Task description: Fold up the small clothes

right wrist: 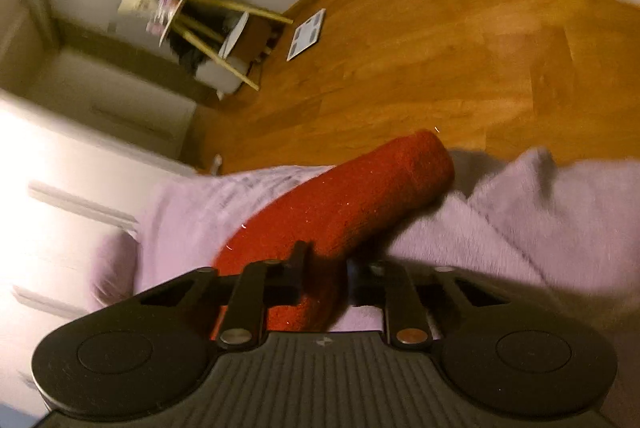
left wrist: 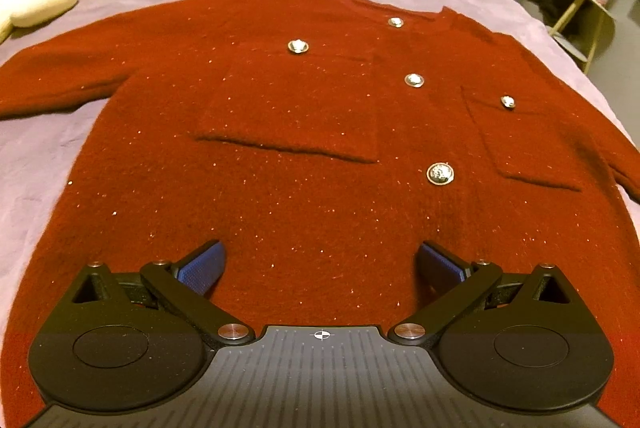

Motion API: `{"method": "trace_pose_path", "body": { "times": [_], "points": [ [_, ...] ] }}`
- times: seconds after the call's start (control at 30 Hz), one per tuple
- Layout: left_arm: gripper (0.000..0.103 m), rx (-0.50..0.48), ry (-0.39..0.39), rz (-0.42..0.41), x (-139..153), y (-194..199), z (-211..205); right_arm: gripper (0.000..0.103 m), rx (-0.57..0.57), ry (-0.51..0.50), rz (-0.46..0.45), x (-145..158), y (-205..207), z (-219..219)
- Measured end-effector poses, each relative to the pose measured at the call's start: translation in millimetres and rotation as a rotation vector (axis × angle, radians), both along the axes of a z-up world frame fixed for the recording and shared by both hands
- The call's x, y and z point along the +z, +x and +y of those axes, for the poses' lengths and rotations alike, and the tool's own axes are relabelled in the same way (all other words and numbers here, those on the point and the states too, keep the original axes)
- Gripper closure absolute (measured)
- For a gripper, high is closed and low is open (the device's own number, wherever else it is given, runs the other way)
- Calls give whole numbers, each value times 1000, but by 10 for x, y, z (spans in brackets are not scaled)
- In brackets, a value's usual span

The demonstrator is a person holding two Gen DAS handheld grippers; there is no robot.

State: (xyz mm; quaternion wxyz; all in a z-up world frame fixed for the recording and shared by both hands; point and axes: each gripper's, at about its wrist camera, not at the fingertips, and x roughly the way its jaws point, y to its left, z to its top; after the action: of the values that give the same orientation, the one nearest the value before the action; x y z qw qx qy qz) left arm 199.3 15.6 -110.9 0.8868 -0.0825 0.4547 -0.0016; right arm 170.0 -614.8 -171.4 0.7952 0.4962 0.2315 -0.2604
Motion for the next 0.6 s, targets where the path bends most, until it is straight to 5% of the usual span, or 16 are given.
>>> {"method": "trace_pose_path", "body": {
  "times": [0.13,0.23,0.33,0.4,0.5,0.6],
  "points": [
    [0,-26,42,-12,36,-4,-39,92,161,-398,66,561,278,551],
    [0,-20,55,-74,175,-10,-59,92,364,-657,-29,1006,422,1292],
    [0,-50,-27,-158,380,46,-59,92,620,-830,-173,1298,506,2159],
    [0,-73,-103,-176,493,156,-75,89,783,-906,-212,1319,545,2705],
    [0,-110,-216,-166,576,351,-107,62,1017,-897,-173,1140,627,3280],
    [6,-121,-322,-148,590,578,-139,62,1039,-822,-118,931,586,3409]
  ]
}}
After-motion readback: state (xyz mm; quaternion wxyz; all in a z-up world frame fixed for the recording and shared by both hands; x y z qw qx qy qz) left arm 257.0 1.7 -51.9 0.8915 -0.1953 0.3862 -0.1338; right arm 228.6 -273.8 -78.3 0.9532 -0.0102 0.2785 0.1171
